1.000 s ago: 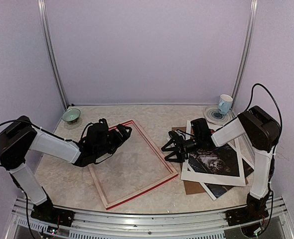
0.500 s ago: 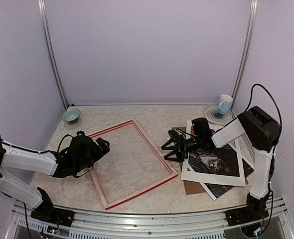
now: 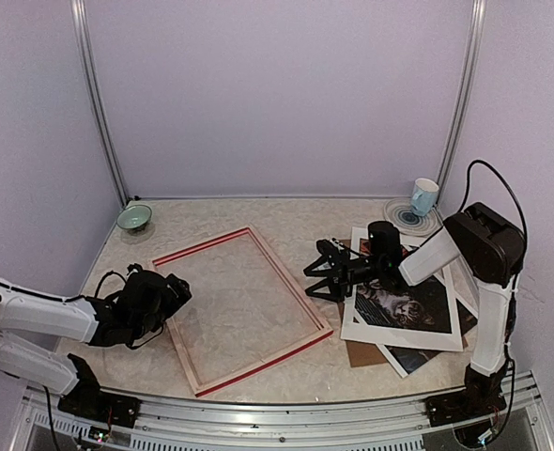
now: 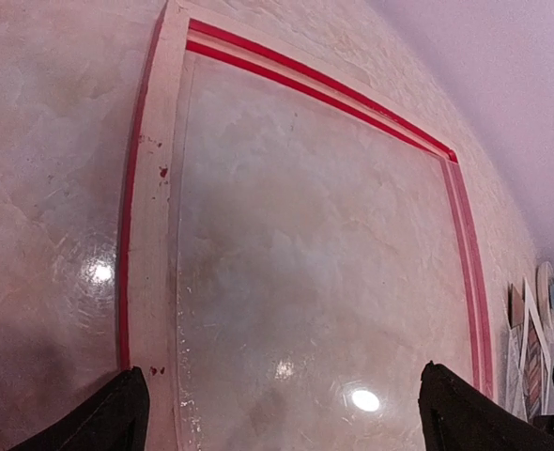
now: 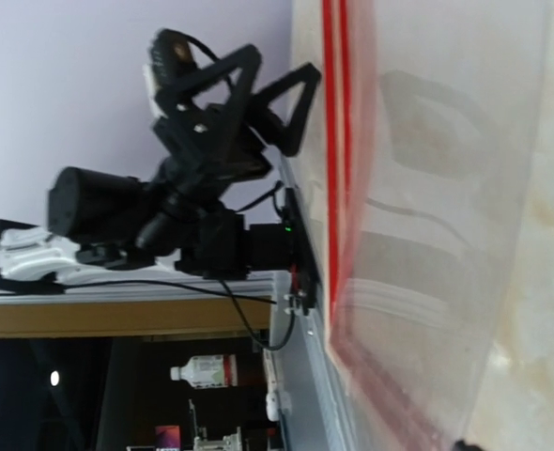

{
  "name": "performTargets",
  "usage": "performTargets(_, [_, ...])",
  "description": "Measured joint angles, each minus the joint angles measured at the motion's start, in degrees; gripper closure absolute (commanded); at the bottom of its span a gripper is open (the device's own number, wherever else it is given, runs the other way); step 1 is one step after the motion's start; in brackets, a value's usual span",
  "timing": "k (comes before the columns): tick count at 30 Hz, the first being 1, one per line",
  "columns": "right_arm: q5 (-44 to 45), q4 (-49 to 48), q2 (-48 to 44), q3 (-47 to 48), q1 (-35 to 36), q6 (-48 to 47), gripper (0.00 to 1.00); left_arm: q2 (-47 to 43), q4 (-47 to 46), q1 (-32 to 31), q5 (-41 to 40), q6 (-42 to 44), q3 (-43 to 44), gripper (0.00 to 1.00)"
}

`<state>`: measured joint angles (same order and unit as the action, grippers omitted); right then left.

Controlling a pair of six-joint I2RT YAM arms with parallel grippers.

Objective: Put the photo into the frame
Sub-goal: Pick up the glass panel from the frame body.

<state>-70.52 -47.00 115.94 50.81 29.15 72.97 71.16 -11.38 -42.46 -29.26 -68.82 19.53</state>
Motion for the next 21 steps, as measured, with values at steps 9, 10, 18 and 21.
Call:
performTargets(9, [-0.4,-14.8,4.1,-0.5,1.9,10.5,0.23,-5.1,0.5,0.0,-1.8,-2.6,-3.8,0.01])
performTargets(10, [-0.4,-15.9,4.4,-0.5,2.3,11.2,0.23,-5.1,0.5,0.0,-2.1,-2.8,-3.9,0.01])
performTargets(18, [-0.5,-23.6,6.9,-0.5,3.7,16.7,0.24,-2.7,-2.7,0.1,-4.1,-4.5,-4.5,0.01])
performTargets(21, [-0.5,-25.9,7.2,-0.5,3.8,18.1,0.24,-1.1,-4.9,0.2,-4.7,-4.5,-4.6,0.01])
